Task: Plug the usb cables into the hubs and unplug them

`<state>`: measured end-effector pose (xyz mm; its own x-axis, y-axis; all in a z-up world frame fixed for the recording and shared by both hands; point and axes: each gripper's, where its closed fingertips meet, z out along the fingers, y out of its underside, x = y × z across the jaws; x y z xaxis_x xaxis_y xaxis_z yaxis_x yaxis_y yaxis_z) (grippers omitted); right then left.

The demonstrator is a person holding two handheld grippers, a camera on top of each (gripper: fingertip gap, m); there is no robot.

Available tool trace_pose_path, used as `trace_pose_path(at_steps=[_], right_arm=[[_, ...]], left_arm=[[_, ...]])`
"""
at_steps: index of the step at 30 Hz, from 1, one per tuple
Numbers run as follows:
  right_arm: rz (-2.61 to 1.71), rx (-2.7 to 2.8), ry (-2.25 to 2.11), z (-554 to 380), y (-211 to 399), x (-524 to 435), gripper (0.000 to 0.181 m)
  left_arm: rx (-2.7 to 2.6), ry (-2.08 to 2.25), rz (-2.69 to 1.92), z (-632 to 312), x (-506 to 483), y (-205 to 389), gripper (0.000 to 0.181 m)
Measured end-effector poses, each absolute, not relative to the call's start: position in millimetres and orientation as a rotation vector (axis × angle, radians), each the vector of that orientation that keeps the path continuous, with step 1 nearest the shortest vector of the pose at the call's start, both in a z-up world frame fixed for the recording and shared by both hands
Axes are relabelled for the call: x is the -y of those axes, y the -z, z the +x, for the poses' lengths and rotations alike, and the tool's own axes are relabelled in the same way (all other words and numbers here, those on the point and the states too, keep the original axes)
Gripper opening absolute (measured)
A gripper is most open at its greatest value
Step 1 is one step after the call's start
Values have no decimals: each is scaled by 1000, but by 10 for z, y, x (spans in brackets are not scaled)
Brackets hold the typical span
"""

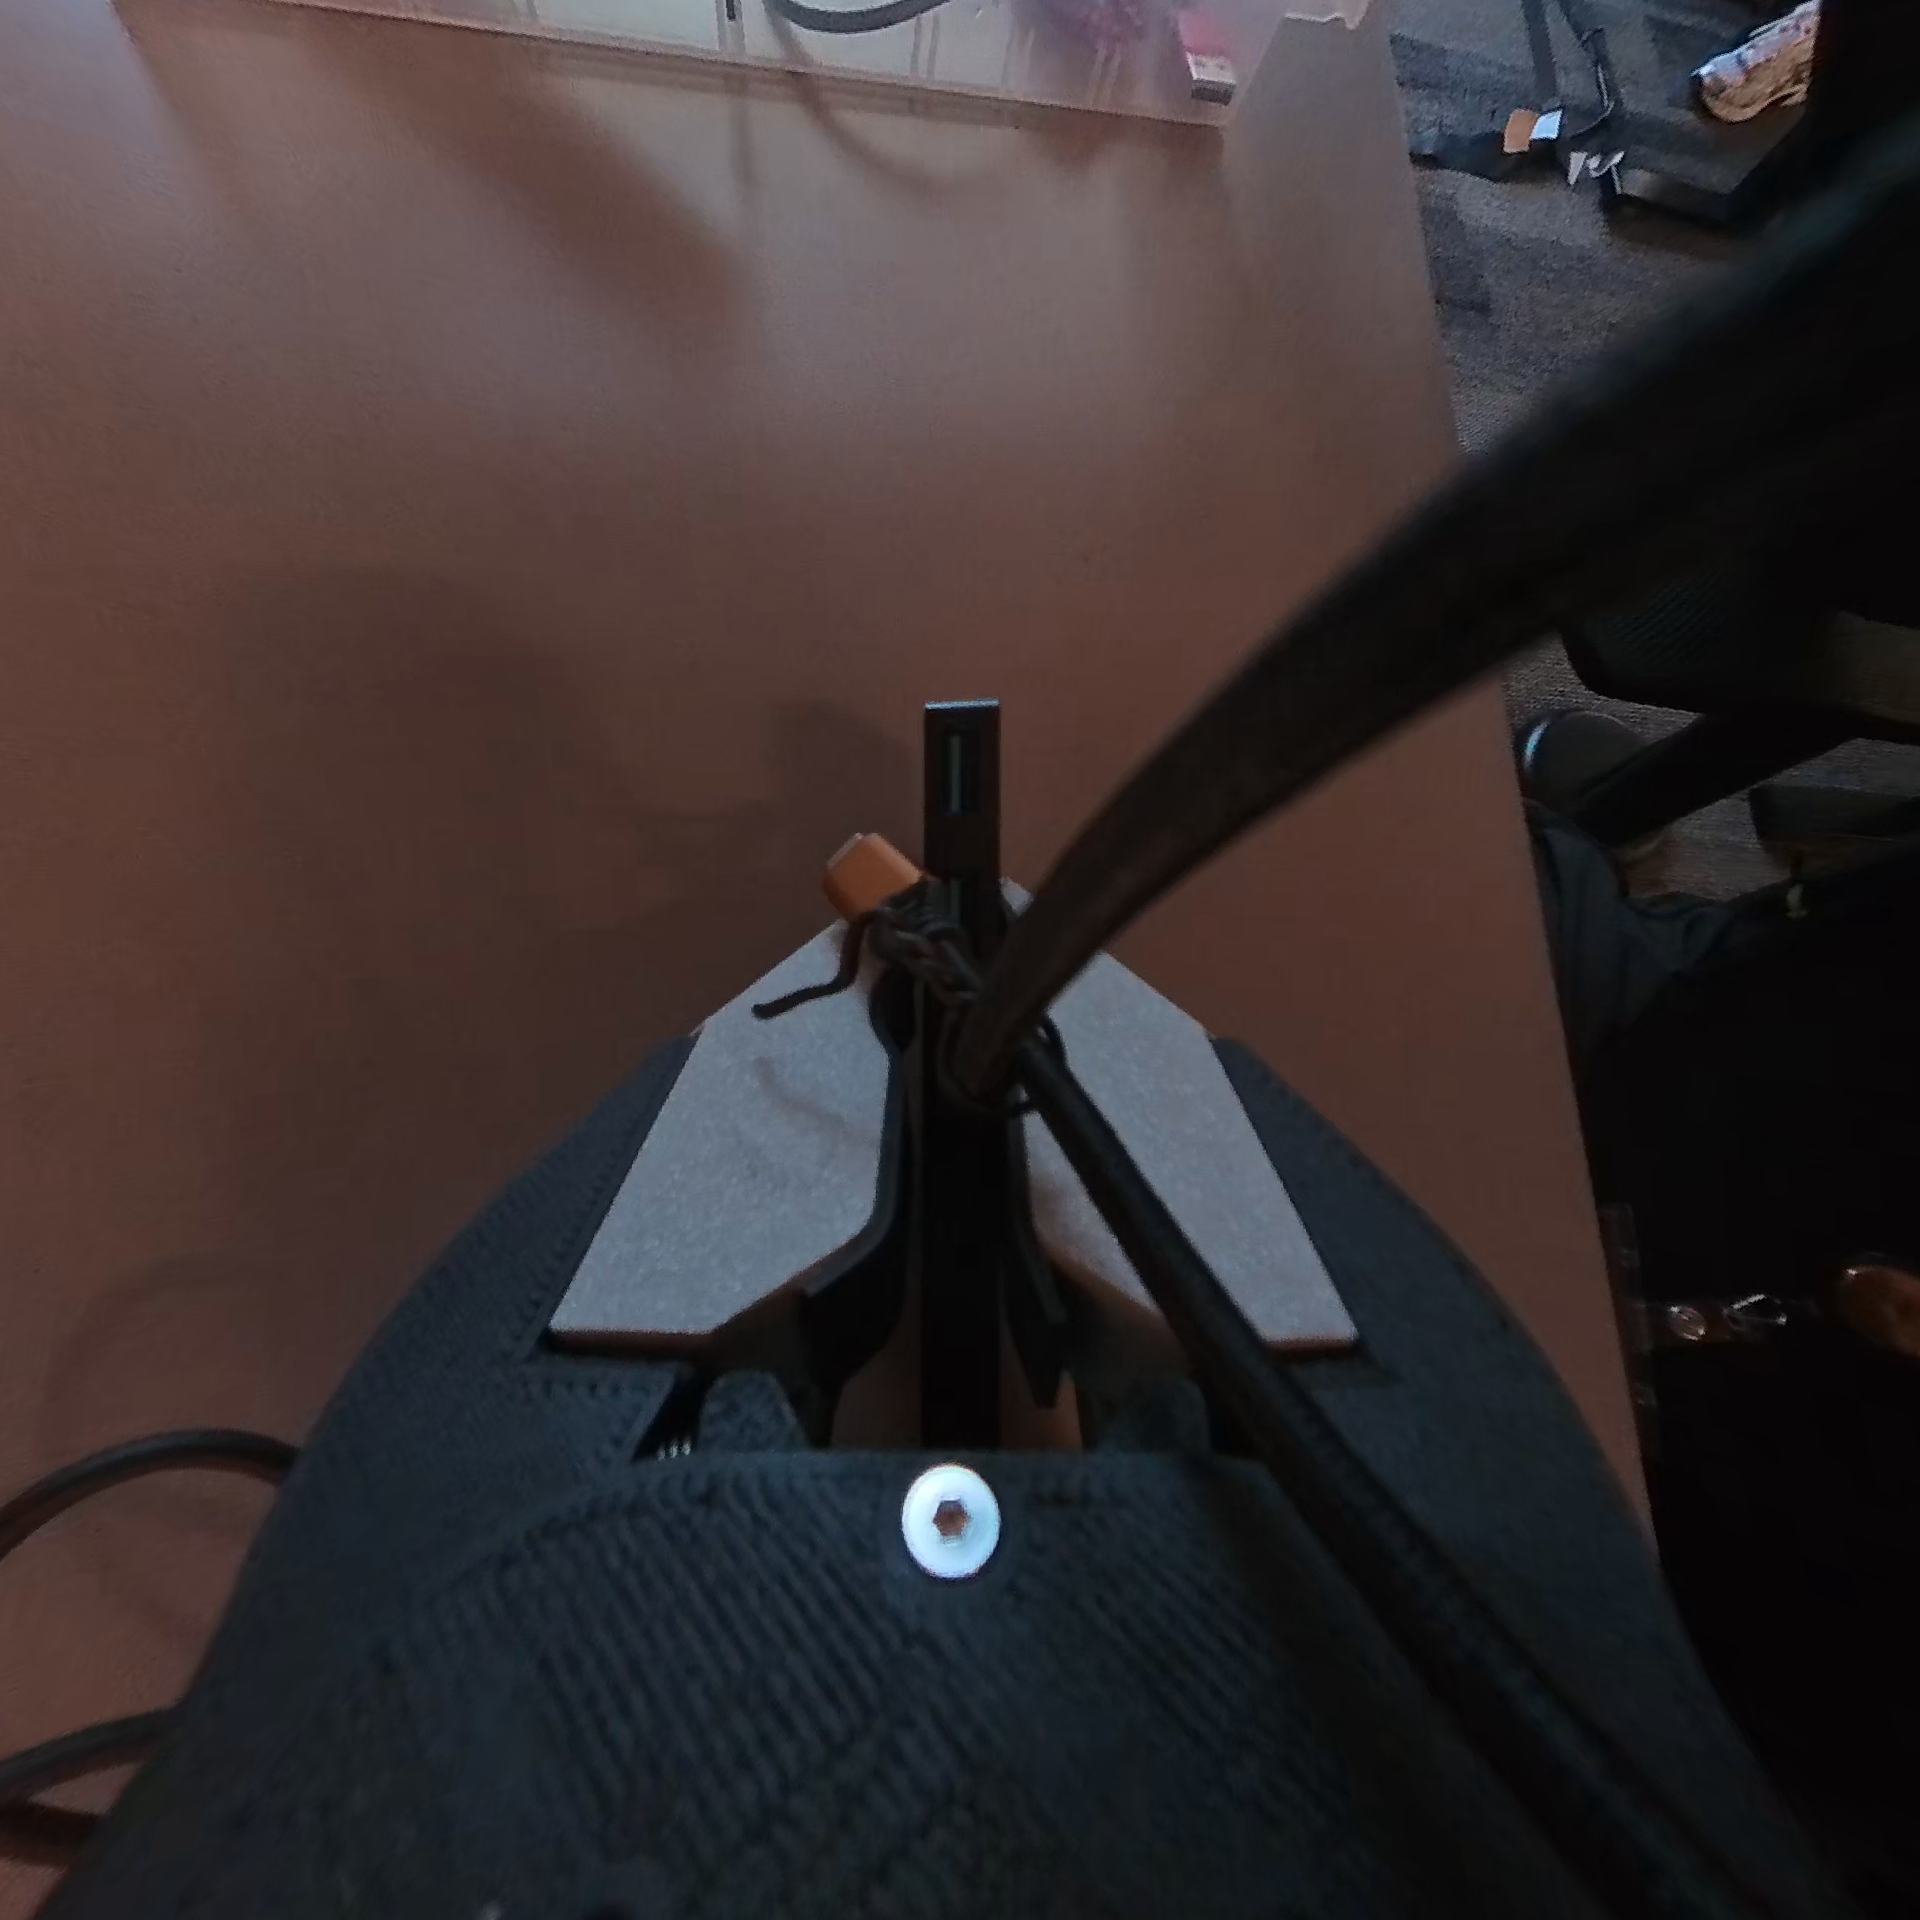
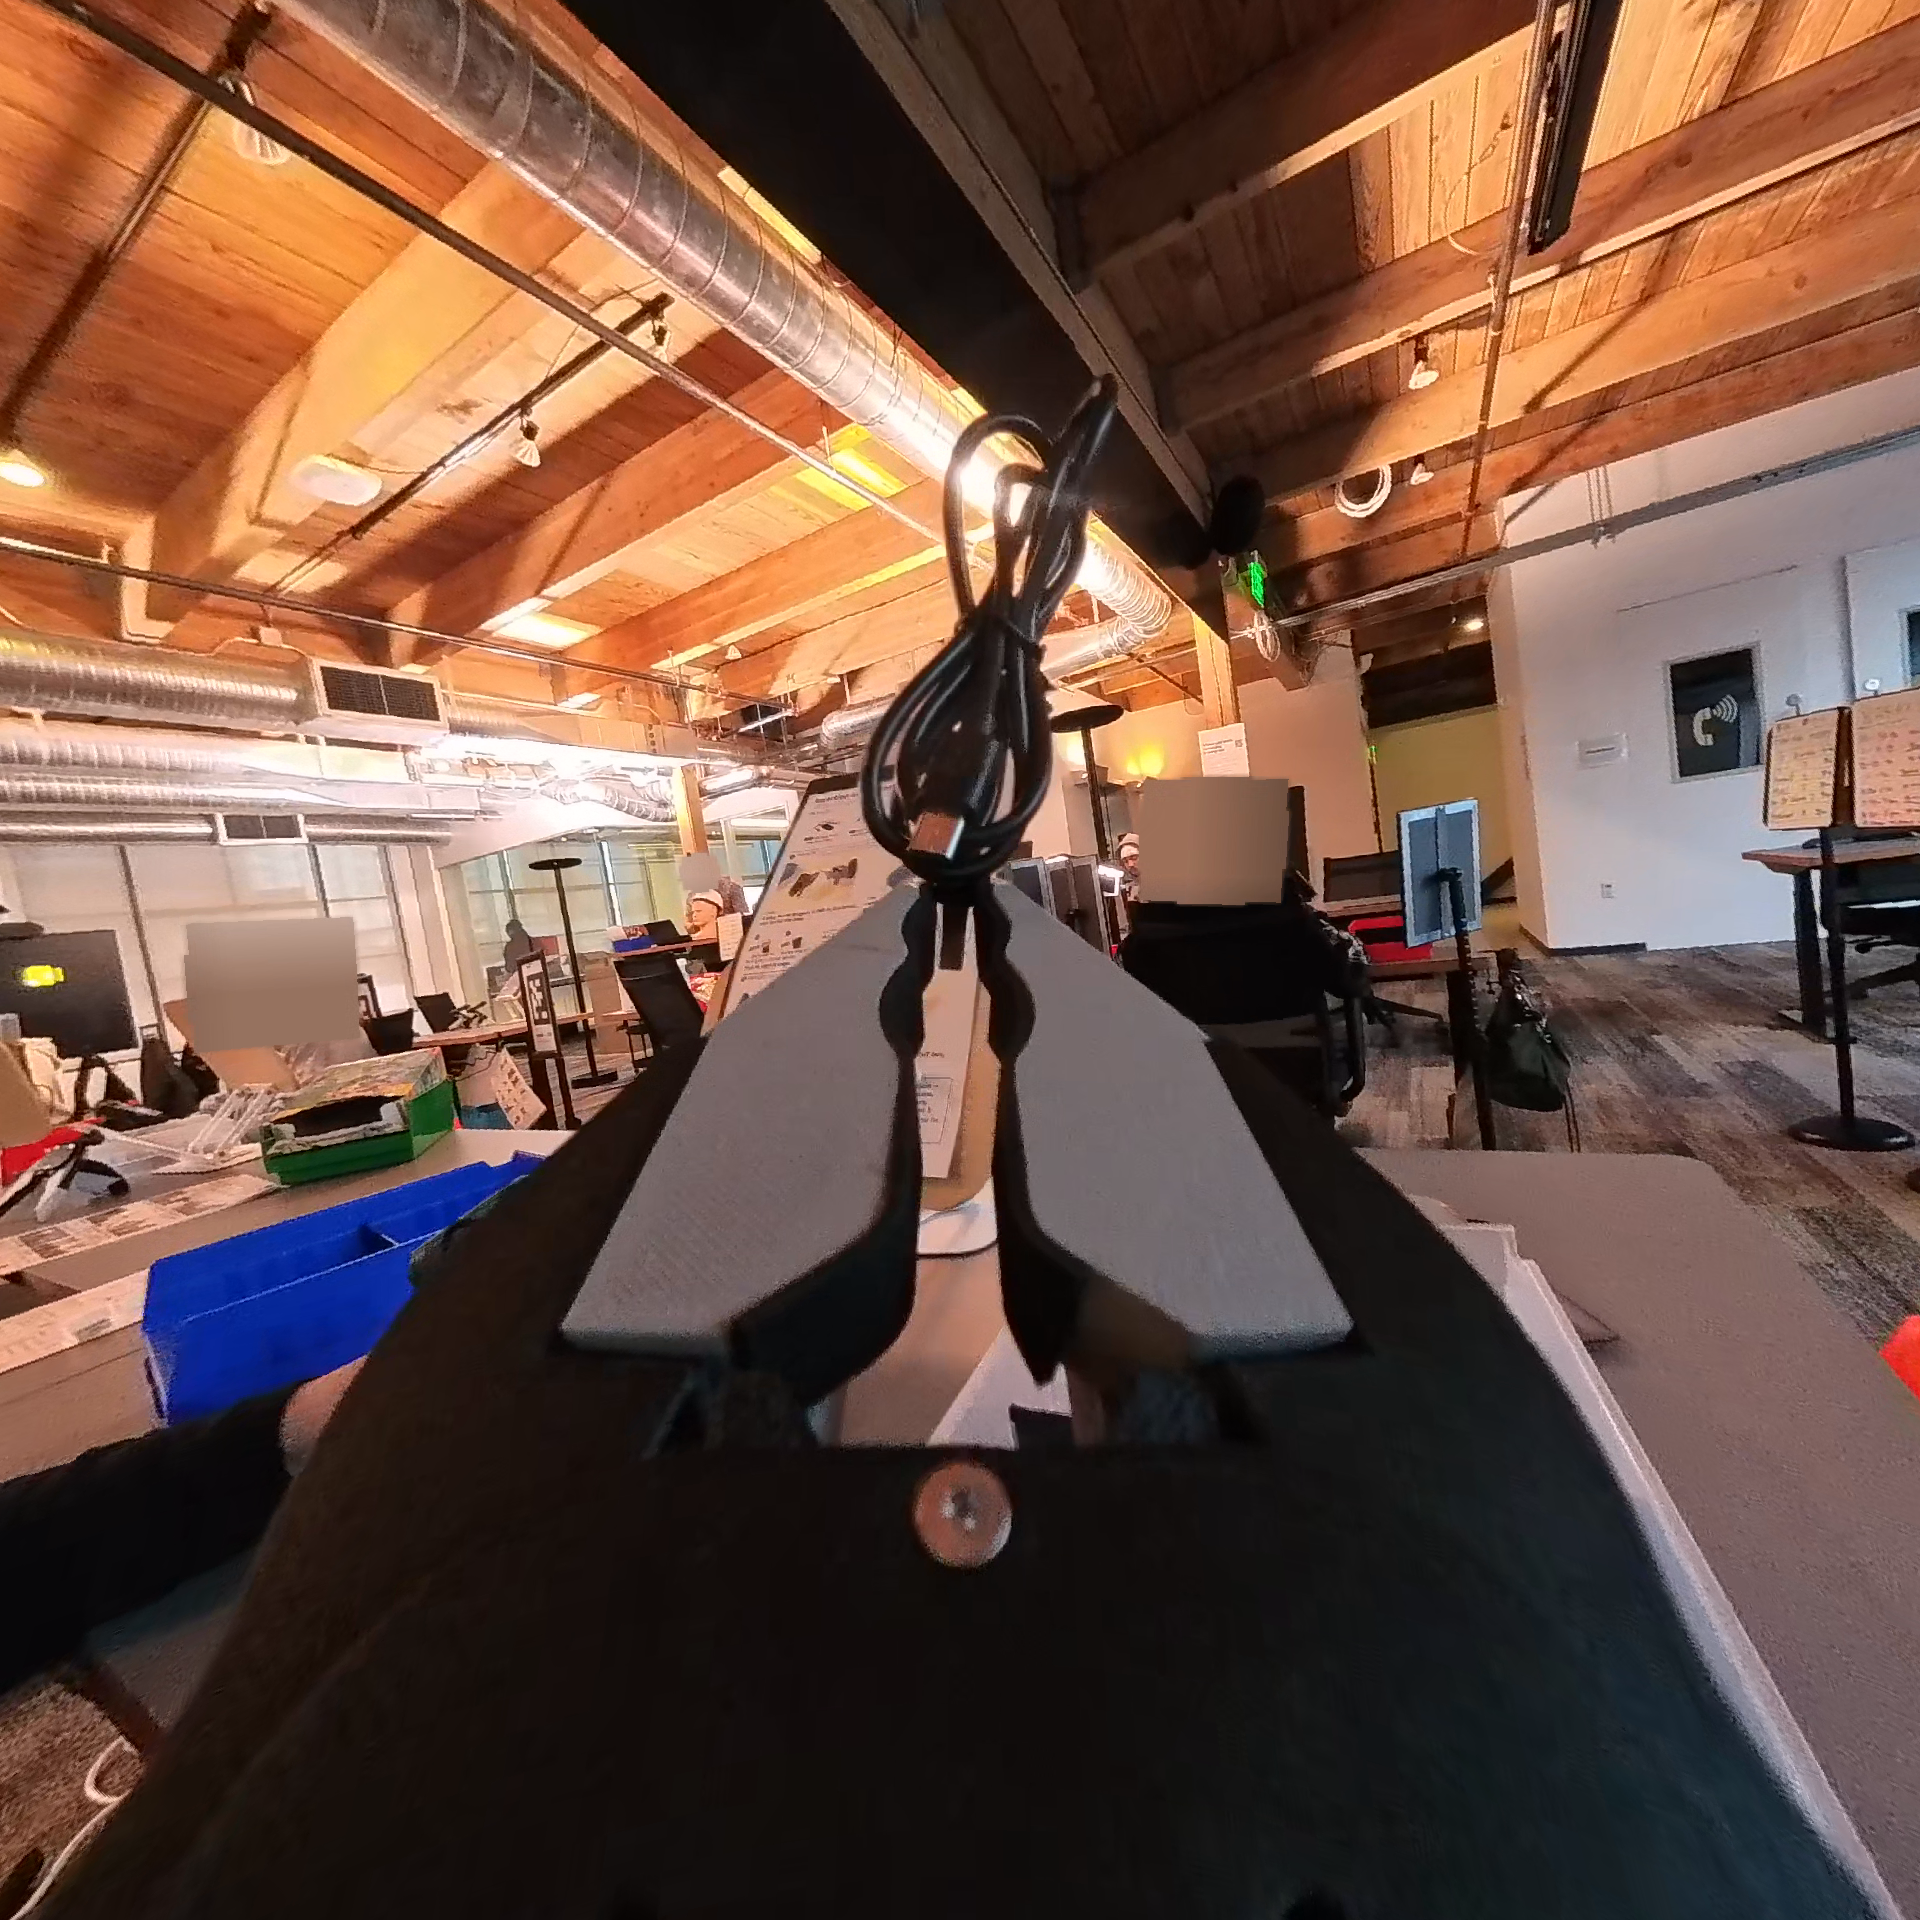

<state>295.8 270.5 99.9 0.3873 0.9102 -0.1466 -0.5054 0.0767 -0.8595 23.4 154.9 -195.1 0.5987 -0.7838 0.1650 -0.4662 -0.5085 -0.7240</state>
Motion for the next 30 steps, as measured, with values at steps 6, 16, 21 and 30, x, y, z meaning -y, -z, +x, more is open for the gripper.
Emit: trace_pose_path(at_steps=[6, 16, 21, 30], right_arm=[[-1050, 486, -1105, 2981, -901, -2821, 3], [-1903, 719, -763, 2825, 509, -3381, 4], [-2211, 850, -573, 2792, 1143, -3387, 4], [-2339, 938, -308, 2729, 1313, -3358, 21]], left_arm=[[-984, 643, -2186, 234, -1548, 1951, 12], [-970, 617, -2168, 214, -1578, 1922, 11], [-971, 619, -2170, 214, -1577, 1926, 11], [-960, 610, -2146, 205, -1593, 1874, 11]])
